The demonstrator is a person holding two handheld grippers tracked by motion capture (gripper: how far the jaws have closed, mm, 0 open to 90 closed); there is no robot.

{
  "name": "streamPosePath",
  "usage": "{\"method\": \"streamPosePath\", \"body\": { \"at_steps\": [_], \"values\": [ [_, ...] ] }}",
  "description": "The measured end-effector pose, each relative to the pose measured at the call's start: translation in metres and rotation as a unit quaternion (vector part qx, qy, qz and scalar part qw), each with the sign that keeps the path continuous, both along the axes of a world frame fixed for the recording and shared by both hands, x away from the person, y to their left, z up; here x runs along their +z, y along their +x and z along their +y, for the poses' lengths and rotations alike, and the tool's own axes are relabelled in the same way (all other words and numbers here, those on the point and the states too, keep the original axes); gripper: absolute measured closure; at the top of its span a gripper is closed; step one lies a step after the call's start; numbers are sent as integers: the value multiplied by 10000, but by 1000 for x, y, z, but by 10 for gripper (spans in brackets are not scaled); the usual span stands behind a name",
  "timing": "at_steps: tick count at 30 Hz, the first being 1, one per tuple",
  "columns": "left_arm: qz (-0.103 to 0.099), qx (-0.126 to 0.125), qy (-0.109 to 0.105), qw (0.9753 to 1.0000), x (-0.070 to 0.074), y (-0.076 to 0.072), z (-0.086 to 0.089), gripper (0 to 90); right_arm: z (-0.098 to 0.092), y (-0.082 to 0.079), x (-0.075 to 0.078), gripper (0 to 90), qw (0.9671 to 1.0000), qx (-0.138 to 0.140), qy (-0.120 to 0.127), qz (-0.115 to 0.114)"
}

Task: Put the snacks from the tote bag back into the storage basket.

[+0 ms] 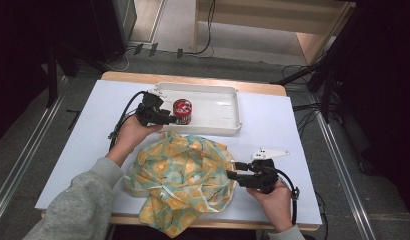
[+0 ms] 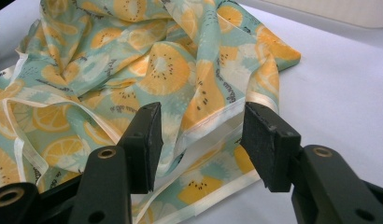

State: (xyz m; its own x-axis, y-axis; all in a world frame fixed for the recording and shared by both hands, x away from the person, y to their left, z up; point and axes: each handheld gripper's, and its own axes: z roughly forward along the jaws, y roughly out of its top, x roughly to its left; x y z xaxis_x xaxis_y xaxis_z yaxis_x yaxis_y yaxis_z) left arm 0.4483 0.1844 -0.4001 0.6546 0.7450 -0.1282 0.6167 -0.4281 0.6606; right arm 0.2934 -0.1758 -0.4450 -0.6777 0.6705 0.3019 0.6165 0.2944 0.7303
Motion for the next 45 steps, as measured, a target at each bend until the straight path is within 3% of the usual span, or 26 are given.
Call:
{"method": "streamPosePath", "body": {
  "at_steps": [3,11,20,24,45],
  "values": [
    [-65,-11,14,10000,-1,-2,1,658,0,0,0,495,10000,3,2,-3],
    [2,26,-103,9999,-3,-1,-2,895,1,0,0,498,10000,46,-26,-4],
    [32,-10,-65,10000,-9,2,-13,900,1,0,0,501,10000,66,-29,-4],
    [-24,2,64,10000,-11,4,-16,900,1,0,0,501,10000,69,-38,-9],
    [7,299,-38,9995,-10,22,0,897,2,-2,-1,512,10000,89,-22,-3]
  ]
}}
